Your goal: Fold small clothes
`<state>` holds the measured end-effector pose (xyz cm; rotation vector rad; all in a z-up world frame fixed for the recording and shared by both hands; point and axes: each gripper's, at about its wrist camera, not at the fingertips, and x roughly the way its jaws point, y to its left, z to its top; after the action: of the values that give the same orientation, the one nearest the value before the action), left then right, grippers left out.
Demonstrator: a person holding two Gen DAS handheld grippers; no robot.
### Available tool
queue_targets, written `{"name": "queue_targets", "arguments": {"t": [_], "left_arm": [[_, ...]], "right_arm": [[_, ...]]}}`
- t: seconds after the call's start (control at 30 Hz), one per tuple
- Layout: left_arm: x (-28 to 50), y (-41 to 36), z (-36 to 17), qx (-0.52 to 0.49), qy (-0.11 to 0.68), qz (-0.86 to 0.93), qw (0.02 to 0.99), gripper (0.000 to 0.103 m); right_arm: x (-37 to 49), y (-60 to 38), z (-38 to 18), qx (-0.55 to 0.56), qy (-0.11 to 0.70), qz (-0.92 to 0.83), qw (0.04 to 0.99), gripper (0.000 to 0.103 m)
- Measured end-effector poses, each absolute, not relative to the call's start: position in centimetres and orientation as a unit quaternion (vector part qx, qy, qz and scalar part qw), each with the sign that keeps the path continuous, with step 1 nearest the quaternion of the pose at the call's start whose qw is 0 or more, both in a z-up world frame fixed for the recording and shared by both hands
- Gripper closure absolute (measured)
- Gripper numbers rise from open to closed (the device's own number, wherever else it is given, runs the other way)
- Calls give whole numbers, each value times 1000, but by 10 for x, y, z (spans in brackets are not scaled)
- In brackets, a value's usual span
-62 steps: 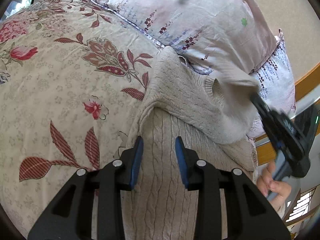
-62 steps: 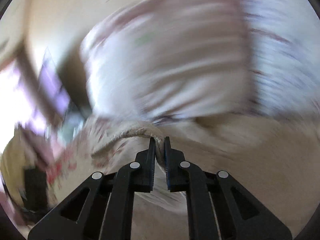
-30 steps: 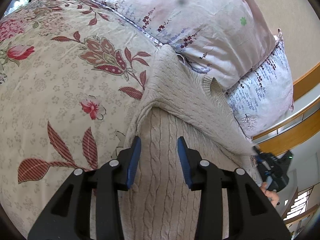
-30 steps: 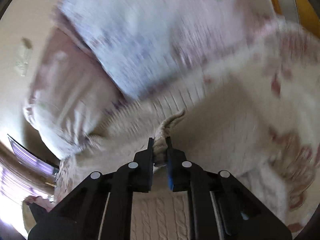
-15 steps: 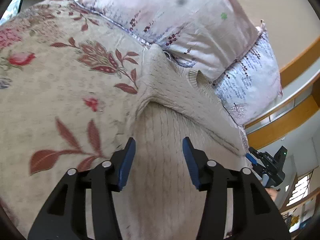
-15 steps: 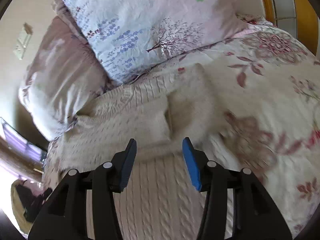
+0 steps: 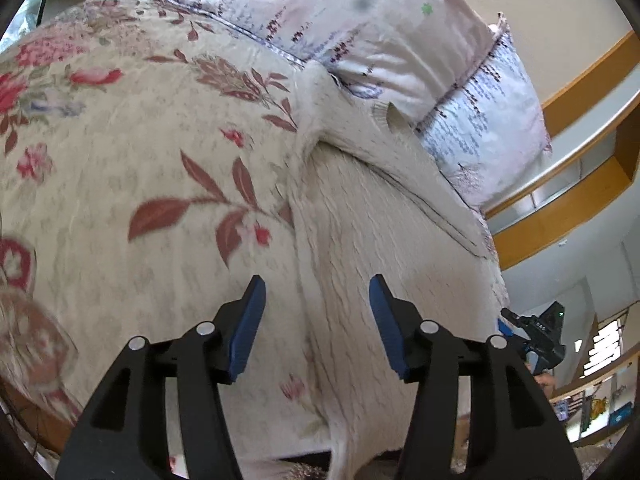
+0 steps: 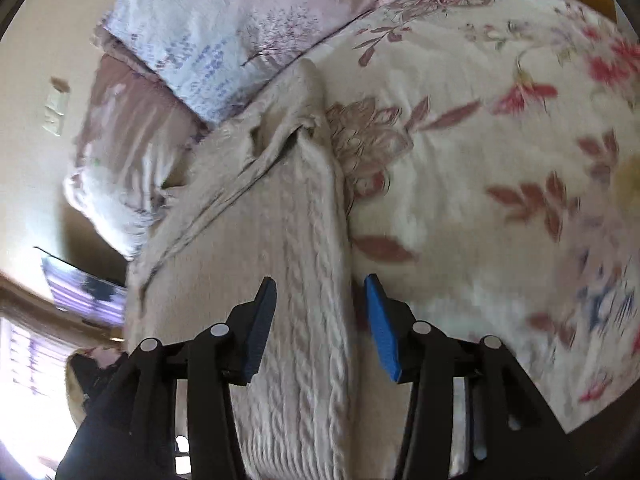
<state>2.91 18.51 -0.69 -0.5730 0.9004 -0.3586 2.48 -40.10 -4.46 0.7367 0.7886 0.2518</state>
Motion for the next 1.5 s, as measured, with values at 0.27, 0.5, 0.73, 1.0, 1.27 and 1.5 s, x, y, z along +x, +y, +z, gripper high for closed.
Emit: {"name": "queue_targets", "arguments": {"t": [0.27, 0.5, 0.73, 1.0, 1.27, 1.5], "left_arm": [[3, 165, -21, -296, 448, -236, 810, 70], [-21, 155, -30, -308, 458, -274, 788, 76], [-33, 149, -31, -303, 461, -293, 781, 76], [-34, 135, -26, -242, 471, -282, 800, 96], [-18, 149, 25, -214, 390, -251, 860, 97], [8, 155, 67, -186, 328, -213, 901, 97]], "right_arm": [[-11, -380, -72, 371, 383, 230, 814, 71], [-42, -356, -70, 327, 392, 266, 817, 74], [-53, -343, -65, 302, 394, 270, 825, 80], [-64, -336, -36, 250, 313, 240, 884, 95], [-72, -339, 11, 205, 180, 168, 947, 96], [-62, -334, 32, 173, 112, 139, 969, 96]]}}
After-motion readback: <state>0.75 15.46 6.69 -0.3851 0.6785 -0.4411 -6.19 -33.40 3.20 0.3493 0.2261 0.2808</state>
